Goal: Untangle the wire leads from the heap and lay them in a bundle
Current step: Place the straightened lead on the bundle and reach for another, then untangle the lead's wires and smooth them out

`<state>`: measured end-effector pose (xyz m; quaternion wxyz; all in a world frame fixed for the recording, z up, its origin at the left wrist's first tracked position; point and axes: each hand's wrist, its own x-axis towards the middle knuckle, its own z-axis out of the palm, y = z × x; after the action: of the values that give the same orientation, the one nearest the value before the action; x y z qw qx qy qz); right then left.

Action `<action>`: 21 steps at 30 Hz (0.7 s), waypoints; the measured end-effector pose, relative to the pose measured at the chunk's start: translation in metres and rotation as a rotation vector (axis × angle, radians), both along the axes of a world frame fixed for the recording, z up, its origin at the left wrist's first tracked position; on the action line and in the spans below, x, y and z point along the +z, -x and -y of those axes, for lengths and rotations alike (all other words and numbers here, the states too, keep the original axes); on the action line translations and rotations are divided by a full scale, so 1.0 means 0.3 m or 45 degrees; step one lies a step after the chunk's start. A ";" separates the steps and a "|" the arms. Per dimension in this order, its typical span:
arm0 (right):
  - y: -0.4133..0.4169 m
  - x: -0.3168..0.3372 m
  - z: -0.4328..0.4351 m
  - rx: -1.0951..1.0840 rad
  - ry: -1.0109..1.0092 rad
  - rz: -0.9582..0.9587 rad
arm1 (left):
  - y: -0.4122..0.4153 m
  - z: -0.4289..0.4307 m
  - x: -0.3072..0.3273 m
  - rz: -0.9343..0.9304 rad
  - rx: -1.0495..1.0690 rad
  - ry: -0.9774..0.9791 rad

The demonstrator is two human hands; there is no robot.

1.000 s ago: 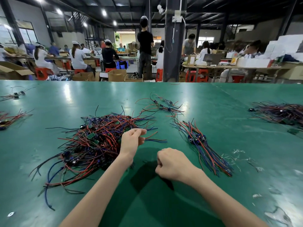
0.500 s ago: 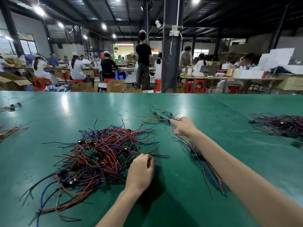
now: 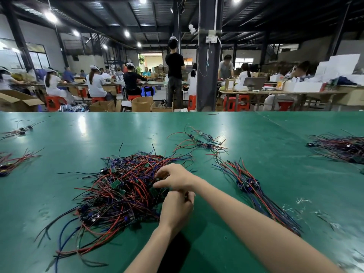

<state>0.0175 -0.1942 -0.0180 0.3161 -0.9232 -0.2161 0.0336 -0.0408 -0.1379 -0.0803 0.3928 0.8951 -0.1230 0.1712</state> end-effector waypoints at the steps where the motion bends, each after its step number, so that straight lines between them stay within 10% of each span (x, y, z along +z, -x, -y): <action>1: 0.003 -0.001 -0.010 0.023 0.020 0.007 | 0.004 0.001 -0.001 0.028 -0.006 -0.053; 7: 0.018 0.056 -0.018 -0.105 -0.233 0.144 | 0.043 0.023 -0.010 0.293 -0.094 -0.430; 11: 0.021 0.134 0.043 -0.335 -0.877 -0.041 | 0.045 0.025 -0.014 0.358 -0.120 -0.455; 21: 0.120 0.100 0.317 -0.437 -1.924 -0.484 | 0.036 0.027 0.020 0.121 0.091 0.063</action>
<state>-0.0185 -0.2894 0.0119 0.8886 -0.4579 0.0225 -0.0143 -0.0515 -0.1460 -0.0743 0.4024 0.8798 -0.1052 0.2304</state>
